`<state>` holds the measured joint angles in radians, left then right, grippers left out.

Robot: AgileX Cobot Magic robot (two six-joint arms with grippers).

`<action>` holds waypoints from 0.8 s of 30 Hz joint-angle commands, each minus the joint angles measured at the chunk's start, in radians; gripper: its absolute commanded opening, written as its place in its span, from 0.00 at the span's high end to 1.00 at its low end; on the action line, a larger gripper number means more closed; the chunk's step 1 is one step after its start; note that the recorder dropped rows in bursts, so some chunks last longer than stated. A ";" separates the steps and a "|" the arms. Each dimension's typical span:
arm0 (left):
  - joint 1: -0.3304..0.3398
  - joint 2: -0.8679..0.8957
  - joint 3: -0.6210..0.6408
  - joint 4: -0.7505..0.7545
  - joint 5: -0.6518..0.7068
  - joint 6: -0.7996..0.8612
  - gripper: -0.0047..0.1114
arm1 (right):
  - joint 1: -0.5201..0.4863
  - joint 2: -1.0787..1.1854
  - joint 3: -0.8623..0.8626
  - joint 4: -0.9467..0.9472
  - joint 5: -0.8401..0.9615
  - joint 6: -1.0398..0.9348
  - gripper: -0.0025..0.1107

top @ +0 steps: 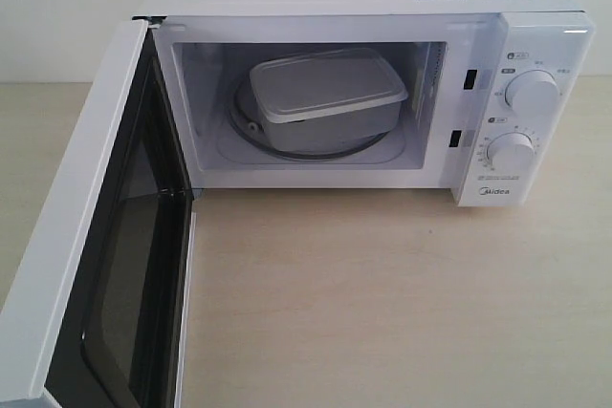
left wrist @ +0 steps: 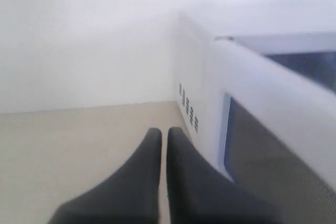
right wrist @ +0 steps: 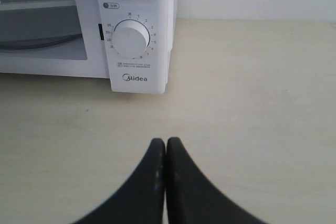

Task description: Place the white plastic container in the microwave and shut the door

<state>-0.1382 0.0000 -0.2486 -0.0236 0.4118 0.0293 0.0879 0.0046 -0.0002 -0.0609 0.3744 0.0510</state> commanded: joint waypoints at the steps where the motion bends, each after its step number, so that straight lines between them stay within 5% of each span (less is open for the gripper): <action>1: 0.004 0.000 -0.214 -0.013 0.212 -0.084 0.92 | 0.002 -0.005 0.000 -0.001 -0.013 -0.008 0.98; 9: 0.004 0.000 -0.439 -0.013 0.294 -0.219 0.92 | 0.002 -0.005 0.000 0.003 -0.013 -0.008 0.98; 24: 0.004 0.014 -0.476 -0.103 0.227 -0.251 0.92 | 0.002 -0.005 0.000 0.003 -0.013 -0.008 0.98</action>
<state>-0.1382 -0.0033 -0.7184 -0.1097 0.6625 -0.1917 0.0879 0.0046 -0.0002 -0.0567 0.3744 0.0510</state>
